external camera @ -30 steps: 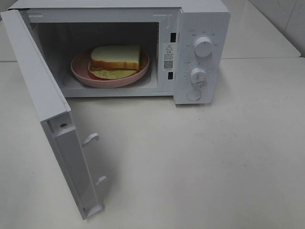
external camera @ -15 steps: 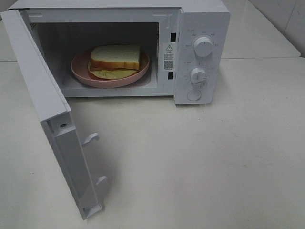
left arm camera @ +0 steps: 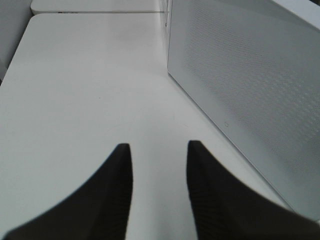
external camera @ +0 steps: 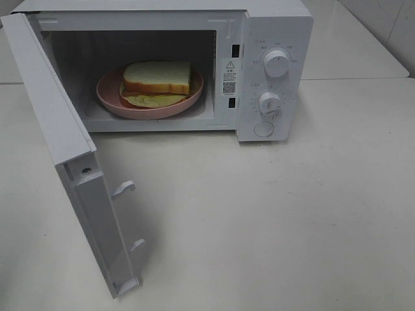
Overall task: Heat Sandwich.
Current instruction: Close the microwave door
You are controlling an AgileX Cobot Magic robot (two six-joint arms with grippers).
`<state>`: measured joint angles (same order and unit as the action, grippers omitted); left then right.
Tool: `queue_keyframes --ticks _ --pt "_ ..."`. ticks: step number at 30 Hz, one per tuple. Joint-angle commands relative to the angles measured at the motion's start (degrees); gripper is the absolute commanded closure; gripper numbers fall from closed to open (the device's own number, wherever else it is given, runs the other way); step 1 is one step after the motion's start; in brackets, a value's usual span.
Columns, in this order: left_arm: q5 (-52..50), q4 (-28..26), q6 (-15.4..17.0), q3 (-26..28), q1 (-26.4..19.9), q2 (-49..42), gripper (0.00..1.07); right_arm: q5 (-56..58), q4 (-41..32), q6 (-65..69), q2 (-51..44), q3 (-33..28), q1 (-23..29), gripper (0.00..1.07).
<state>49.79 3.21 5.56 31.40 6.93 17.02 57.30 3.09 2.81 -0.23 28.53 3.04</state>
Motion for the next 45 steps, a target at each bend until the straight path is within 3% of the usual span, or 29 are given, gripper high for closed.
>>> queue_keyframes --ticks 1,2,4,8,20,39,45 --pt "-3.3 0.9 0.5 0.4 -0.1 4.3 0.94 -0.2 0.0 -0.6 -1.7 -0.1 -0.4 0.32" --pt "-3.3 0.9 0.5 0.4 -0.1 4.3 0.94 -0.2 0.0 -0.6 -1.7 -0.1 -0.4 0.32" --pt "-5.7 2.2 0.5 -0.1 -0.1 8.8 1.07 -0.2 0.0 -0.6 -1.7 -0.1 -0.4 0.32" --pt "-11.5 2.9 0.5 -2.4 -0.1 12.5 1.07 -0.2 0.0 -0.6 -1.7 -0.1 -0.4 0.32" --pt "-45.3 2.9 0.5 -13.0 -0.1 25.7 1.07 -0.2 0.0 -0.6 -1.7 -0.1 -0.4 0.32" --pt "-82.3 3.0 0.5 -13.9 -0.1 51.6 1.07 -0.2 0.0 -0.6 -1.7 -0.1 -0.4 0.32" --pt "-89.6 3.8 1.7 -13.9 -0.1 56.7 1.07 -0.2 0.0 -0.6 -1.7 -0.1 -0.4 0.32"
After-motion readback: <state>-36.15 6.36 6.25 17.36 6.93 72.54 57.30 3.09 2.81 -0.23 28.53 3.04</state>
